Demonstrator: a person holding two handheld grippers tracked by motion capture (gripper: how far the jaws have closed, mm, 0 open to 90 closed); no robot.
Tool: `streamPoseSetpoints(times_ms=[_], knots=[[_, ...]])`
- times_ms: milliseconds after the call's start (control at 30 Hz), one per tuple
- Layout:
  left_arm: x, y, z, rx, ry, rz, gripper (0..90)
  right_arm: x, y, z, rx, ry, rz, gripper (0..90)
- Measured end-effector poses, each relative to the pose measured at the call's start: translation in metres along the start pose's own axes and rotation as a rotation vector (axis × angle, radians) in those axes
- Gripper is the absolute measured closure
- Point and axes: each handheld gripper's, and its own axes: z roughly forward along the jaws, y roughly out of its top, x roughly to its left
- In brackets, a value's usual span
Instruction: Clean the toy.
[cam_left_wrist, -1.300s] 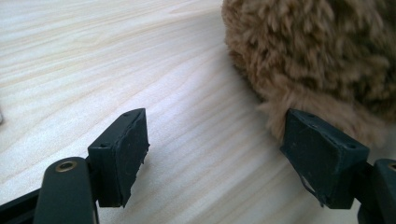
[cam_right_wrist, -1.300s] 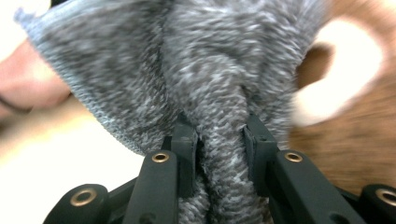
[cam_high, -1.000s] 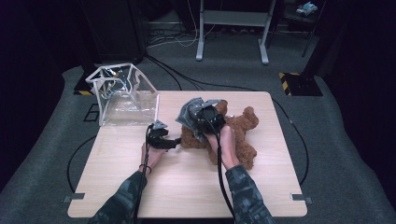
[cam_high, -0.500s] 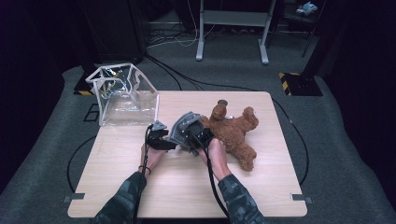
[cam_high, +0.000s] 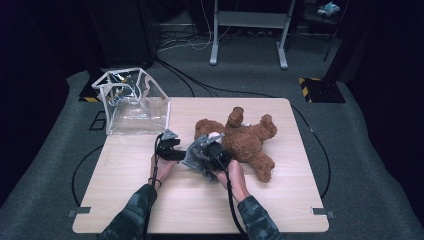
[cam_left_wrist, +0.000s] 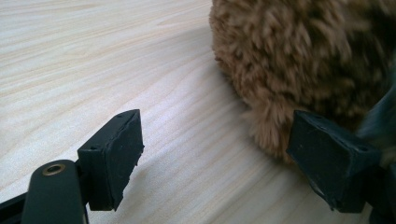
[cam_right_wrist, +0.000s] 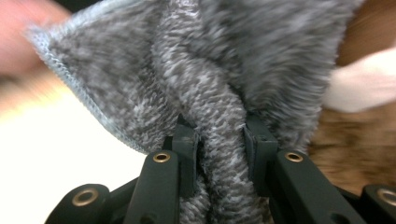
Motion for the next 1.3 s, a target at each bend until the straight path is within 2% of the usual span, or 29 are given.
streamPoseSetpoints(times_ms=[67,133,167,200,233,267,300,367,400,433,533,833,1000,1167,1300], knots=[[-0.001,0.001,0.000,0.015,-0.003,0.018,17.0,-0.006,0.010,-0.023,-0.067,-0.012,-0.005,70.8],[-0.002,0.000,0.001,0.008,-0.001,0.019,16.7,-0.013,0.023,-0.041,-0.112,-0.064,0.017,70.8],[-0.002,0.000,0.001,0.008,-0.002,0.018,16.6,-0.021,0.032,-0.047,-0.134,-0.101,0.018,70.8],[-0.002,0.000,0.001,0.008,-0.001,0.017,16.6,-0.026,0.037,-0.050,-0.148,-0.114,0.014,70.7],[-0.001,0.000,0.001,0.011,-0.001,0.022,16.5,-0.031,0.044,-0.051,-0.152,-0.129,0.043,70.6],[-0.002,0.000,0.000,0.017,0.001,0.029,16.4,-0.038,0.050,-0.050,-0.148,-0.150,0.047,70.6],[-0.003,0.000,0.001,0.017,0.006,0.029,16.4,-0.043,0.056,-0.048,-0.138,-0.169,0.073,70.6],[-0.005,0.000,0.002,0.020,0.009,0.031,16.5,-0.053,0.062,-0.037,-0.111,-0.204,0.085,70.5],[-0.004,0.001,0.001,0.033,0.007,0.048,16.5,-0.057,0.063,-0.030,-0.094,-0.213,0.095,70.5],[-0.005,0.001,0.002,0.026,0.012,0.050,16.5,-0.059,0.062,-0.024,-0.073,-0.214,0.102,70.5],[-0.005,0.000,0.002,0.019,0.015,0.047,16.5,-0.058,0.052,-0.015,-0.062,-0.206,0.101,70.9],[-0.005,0.001,0.002,0.028,0.019,0.062,16.6,-0.042,0.022,-0.021,-0.085,-0.156,0.108,71.3],[-0.006,0.001,0.002,0.022,0.022,0.055,16.6,-0.035,0.005,-0.022,-0.100,-0.126,0.124,71.3],[-0.006,0.001,0.002,0.022,0.026,0.055,16.7,-0.028,-0.014,-0.015,-0.101,-0.107,0.120,71.0],[-0.006,0.001,0.003,0.024,0.032,0.056,16.7,-0.023,-0.028,-0.003,-0.070,-0.085,0.124,71.0]])
